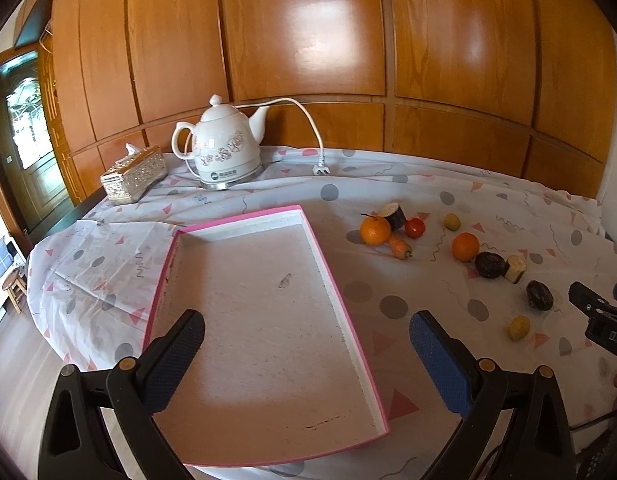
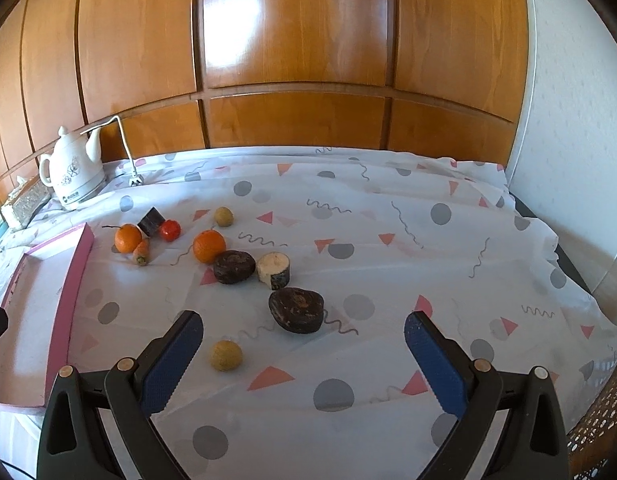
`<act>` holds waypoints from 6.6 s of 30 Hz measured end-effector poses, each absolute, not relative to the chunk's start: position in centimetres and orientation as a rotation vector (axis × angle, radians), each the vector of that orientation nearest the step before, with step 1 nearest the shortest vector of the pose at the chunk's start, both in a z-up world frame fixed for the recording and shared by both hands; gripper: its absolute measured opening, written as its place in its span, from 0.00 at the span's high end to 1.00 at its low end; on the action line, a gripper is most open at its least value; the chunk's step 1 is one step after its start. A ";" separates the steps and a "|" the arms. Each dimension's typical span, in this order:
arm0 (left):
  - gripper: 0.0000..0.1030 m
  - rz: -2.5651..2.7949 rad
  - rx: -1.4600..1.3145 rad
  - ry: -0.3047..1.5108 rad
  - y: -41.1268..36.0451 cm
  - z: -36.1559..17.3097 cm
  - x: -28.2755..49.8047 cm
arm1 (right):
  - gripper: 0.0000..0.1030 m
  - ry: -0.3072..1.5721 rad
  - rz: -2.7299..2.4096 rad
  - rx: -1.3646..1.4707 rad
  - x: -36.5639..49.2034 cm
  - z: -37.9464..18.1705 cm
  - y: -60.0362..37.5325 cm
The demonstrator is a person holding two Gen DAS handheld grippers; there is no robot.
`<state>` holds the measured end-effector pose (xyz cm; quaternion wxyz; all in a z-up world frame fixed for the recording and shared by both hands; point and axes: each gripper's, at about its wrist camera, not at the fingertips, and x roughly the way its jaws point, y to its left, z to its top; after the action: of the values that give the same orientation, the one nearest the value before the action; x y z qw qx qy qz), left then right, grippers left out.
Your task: Organize fruits
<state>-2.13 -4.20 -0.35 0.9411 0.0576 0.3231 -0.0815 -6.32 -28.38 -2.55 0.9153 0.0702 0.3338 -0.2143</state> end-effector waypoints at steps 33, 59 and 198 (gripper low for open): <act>0.00 -0.275 0.132 0.736 -6.6 -1.3 -1.9 | 0.01 0.700 -0.514 0.186 -7.4 -3.8 -32.0; 0.00 -0.645 0.186 0.928 -14.4 -3.2 0.1 | 0.01 0.808 -0.821 0.276 -9.5 -9.5 -42.0; 0.44 0.022 -0.237 0.874 9.9 -3.9 5.4 | 0.79 1.052 0.078 -0.060 10.6 -8.7 -19.2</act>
<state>5.38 9.85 -3.95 0.8993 -0.1146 0.4220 0.0106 10.56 -19.17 -8.68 0.8637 -0.0285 0.5019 0.0372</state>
